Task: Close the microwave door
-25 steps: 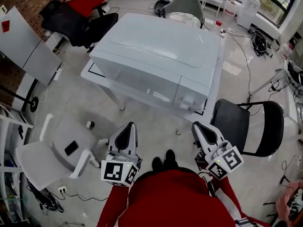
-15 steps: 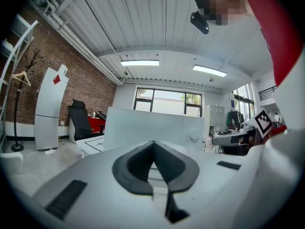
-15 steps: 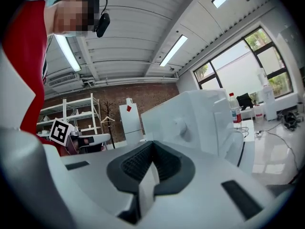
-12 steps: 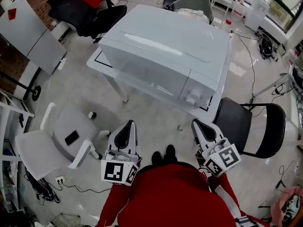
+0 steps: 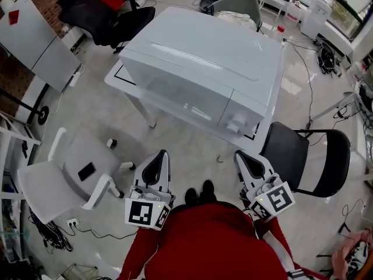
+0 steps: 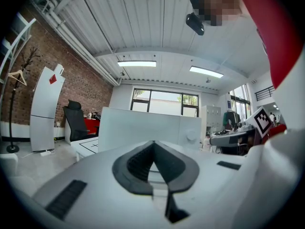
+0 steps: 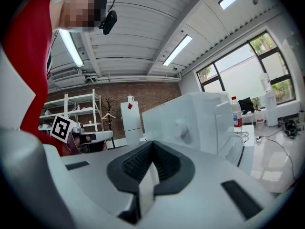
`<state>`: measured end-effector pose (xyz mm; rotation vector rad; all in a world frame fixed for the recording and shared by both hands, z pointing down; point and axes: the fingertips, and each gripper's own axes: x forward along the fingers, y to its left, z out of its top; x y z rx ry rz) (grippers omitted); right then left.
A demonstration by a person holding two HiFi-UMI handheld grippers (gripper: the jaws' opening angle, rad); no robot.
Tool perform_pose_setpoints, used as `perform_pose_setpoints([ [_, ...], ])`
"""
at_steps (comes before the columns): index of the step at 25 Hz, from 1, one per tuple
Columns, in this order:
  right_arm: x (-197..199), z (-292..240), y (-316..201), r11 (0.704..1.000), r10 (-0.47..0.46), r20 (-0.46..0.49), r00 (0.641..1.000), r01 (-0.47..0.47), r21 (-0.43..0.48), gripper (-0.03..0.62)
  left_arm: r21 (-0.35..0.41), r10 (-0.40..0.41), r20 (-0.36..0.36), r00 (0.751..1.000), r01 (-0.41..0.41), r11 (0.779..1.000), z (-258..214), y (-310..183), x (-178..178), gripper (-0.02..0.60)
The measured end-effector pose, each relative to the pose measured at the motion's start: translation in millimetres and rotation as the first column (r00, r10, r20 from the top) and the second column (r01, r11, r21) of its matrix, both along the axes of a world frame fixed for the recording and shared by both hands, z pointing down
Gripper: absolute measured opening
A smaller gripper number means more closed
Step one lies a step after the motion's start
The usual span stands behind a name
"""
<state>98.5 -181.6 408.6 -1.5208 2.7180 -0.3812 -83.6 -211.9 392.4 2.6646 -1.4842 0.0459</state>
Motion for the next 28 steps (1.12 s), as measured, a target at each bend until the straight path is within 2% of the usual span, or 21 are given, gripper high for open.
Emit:
perform_pose_setpoints([
  [6,-1.8,-16.9,-3.5,0.997,0.004,-0.012,1.0,-0.003,0.074,0.012,-0.009,0.009,0.008,1.0,-0.009,1.0,2.2,3.1,4.8,0.006],
  [14,10.4,-23.3,-6.5,0.994,0.07,-0.014,0.997,-0.069,0.087,0.012,-0.011,0.002,0.004,1.0,-0.002,1.0,2.3,3.2,5.4,0.006],
  [21,18.9,-13.6,-2.8,0.996,0.077,-0.04,0.996,-0.075,0.05,0.012,-0.002,-0.008,0.012,1.0,0.008,1.0,0.6,4.9,5.3,0.006],
  [28,20.5,-11.4,1.2,0.995,0.091,-0.018,0.996,-0.09,0.042,0.012,-0.015,-0.012,0.025,1.0,0.013,1.0,4.1,11.7,4.6,0.006],
])
